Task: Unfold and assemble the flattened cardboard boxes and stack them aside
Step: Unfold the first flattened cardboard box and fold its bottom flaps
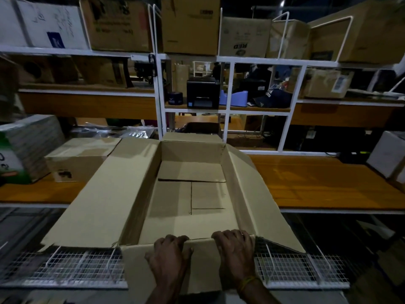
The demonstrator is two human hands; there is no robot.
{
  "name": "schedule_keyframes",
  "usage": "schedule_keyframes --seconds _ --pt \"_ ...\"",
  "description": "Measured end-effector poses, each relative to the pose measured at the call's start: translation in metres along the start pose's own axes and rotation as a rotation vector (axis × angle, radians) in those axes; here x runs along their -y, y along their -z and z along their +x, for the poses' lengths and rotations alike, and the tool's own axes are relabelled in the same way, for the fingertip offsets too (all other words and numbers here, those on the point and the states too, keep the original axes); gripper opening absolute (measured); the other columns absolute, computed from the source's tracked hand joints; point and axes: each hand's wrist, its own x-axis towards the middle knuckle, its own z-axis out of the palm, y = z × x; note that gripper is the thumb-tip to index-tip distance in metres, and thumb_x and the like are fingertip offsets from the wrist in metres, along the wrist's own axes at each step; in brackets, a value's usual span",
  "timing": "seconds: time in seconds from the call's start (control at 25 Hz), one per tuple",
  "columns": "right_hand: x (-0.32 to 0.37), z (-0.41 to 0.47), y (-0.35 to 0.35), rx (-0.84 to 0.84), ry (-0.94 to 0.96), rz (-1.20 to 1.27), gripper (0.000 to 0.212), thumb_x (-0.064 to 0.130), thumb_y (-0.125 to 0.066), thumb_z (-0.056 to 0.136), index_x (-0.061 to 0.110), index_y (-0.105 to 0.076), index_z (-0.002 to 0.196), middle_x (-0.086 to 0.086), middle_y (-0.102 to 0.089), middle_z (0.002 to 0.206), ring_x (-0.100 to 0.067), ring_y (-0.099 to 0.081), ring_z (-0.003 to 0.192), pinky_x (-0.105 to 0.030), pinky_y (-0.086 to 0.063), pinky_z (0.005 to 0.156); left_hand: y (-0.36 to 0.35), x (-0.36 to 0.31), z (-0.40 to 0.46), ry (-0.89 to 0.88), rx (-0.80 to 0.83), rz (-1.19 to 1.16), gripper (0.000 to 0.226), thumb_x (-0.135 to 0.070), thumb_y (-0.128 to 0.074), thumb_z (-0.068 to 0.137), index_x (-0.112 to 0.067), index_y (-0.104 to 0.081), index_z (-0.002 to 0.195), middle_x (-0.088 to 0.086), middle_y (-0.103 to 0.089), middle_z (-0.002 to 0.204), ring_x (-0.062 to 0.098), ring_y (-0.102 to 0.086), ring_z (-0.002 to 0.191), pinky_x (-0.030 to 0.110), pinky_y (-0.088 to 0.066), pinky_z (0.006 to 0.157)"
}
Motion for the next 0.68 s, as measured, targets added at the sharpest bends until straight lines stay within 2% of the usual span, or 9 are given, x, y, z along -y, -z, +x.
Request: schedule_keyframes --seconds 0.12,0.2,0.28,0.4,0.48,0.52,0.6,0.68 --pt "0.001 -0.001 -0.018 0.000 -0.019 0.045 0.058 0.018 -0.076 0.054 0.043 -0.052 0.101 0.019 -0.055 0.091 -0.012 -0.052 0.087 -0.032 -0.037 0.077 -0.013 0.010 0.006 -0.027 0.035 -0.011 0.039 -0.067 -0.048 0.079 -0.057 -0.056 0.115 -0.021 -0.057 0.119 0.011 -0.046 0.117 0.041 -0.039 0.088" --pt "0.001 -0.007 -0.029 -0.015 -0.033 0.093 0.062 0.019 -0.078 0.046 0.043 -0.055 0.099 0.018 -0.056 0.089 -0.013 -0.054 0.085 -0.030 -0.035 0.075 -0.025 0.020 0.005 -0.065 0.047 -0.005 0.036 -0.070 -0.052 0.071 -0.059 -0.060 0.104 -0.022 -0.061 0.109 0.013 -0.054 0.109 0.043 -0.042 0.083" --pt "0.001 -0.009 -0.035 -0.050 -0.031 0.130 0.052 0.029 -0.075 0.050 0.044 -0.059 0.098 0.018 -0.058 0.088 -0.011 -0.055 0.086 -0.028 -0.033 0.076 -0.036 0.030 0.007 -0.100 -0.002 -0.006 0.035 -0.073 -0.053 0.061 -0.059 -0.064 0.092 -0.021 -0.066 0.096 0.016 -0.062 0.096 0.045 -0.045 0.075" --pt "0.006 -0.013 -0.035 -0.120 -0.006 0.140 0.034 0.051 -0.067 0.062 0.046 -0.061 0.095 0.019 -0.058 0.087 -0.007 -0.053 0.086 -0.027 -0.037 0.078 -0.034 0.034 0.008 -0.083 0.042 0.000 0.041 -0.078 -0.047 0.066 -0.064 -0.059 0.102 -0.028 -0.060 0.105 0.010 -0.056 0.109 0.045 -0.041 0.082" --pt "0.010 -0.016 -0.034 -0.168 0.005 0.140 0.028 0.056 -0.061 0.068 0.047 -0.059 0.095 0.019 -0.057 0.086 -0.006 -0.053 0.086 -0.030 -0.040 0.080 -0.030 0.034 0.010 -0.100 0.014 0.023 0.043 -0.079 -0.046 0.070 -0.065 -0.055 0.110 -0.029 -0.055 0.112 0.007 -0.050 0.116 0.044 -0.039 0.086" --pt "0.013 -0.016 -0.034 -0.187 0.007 0.140 0.027 0.056 -0.060 0.070 0.048 -0.059 0.095 0.019 -0.057 0.086 -0.006 -0.053 0.087 -0.031 -0.041 0.081 -0.029 0.035 0.011 -0.118 0.022 0.024 0.042 -0.079 -0.047 0.069 -0.065 -0.057 0.107 -0.029 -0.057 0.108 0.007 -0.052 0.113 0.045 -0.040 0.084" --pt "0.015 -0.016 -0.035 -0.194 0.004 0.139 0.027 0.056 -0.061 0.071 0.049 -0.058 0.096 0.020 -0.057 0.087 -0.005 -0.053 0.088 -0.031 -0.041 0.082 -0.033 0.041 0.014 -0.118 0.031 -0.056 0.036 -0.075 -0.051 0.061 -0.059 -0.065 0.090 -0.025 -0.062 0.091 0.012 -0.062 0.094 0.047 -0.046 0.072" --pt "0.015 -0.011 -0.034 -0.169 -0.002 0.138 0.033 0.053 -0.069 0.067 0.050 -0.058 0.098 0.021 -0.057 0.090 -0.005 -0.053 0.089 -0.029 -0.039 0.082 -0.037 0.043 0.016 -0.132 -0.051 -0.020 0.032 -0.071 -0.052 0.058 -0.057 -0.065 0.083 -0.022 -0.064 0.083 0.015 -0.065 0.085 0.051 -0.049 0.067"
